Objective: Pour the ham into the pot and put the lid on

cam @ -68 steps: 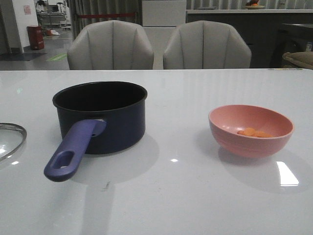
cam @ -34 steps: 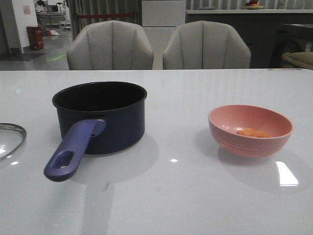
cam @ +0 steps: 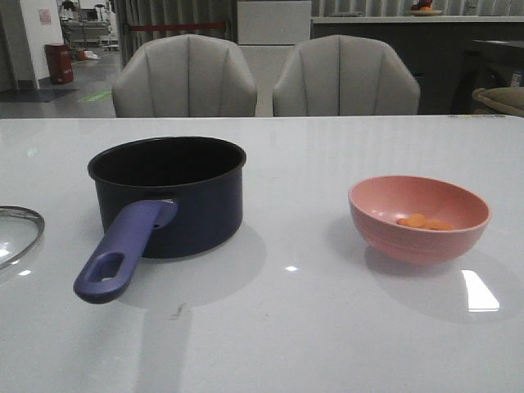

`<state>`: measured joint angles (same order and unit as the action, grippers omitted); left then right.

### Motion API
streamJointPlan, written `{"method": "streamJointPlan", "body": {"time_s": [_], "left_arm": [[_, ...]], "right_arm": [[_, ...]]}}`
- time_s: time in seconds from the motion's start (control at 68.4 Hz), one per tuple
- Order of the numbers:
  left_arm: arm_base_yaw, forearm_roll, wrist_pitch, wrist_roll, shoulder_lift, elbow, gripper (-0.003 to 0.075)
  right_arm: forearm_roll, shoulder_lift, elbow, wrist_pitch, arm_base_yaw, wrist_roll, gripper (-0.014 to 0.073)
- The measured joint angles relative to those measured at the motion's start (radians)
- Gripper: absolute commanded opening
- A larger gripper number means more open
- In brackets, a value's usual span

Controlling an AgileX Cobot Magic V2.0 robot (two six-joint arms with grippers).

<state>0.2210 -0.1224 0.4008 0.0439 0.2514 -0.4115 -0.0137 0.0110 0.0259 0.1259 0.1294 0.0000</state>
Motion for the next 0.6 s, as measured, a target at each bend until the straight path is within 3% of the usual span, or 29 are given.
{"method": "streamJointPlan", "body": {"time_s": [0.205, 0.321, 0.482, 0.599], "left_arm": [[0.053, -0.006, -0.017, 0.0, -0.14, 0.07, 0.0582], [0.1, -0.008, -0.041, 0.0, -0.152, 0.083, 0.0582], [0.134, -0.011, -0.046, 0.0, -0.152, 0.083, 0.0582], [0.136, -0.011, -0.046, 0.0, -0.152, 0.085, 0.0582]], "right_arm": [[0.0, 0.0, 0.0, 0.0, 0.0, 0.0, 0.0169], [-0.002, 0.0, 0.0, -0.023, 0.0, 0.0, 0.0169], [-0.002, 0.0, -0.003, -0.166, 0.0, 0.0, 0.0169], [-0.002, -0.031, -0.095, -0.126, 0.0, 0.0, 0.0169]]}}
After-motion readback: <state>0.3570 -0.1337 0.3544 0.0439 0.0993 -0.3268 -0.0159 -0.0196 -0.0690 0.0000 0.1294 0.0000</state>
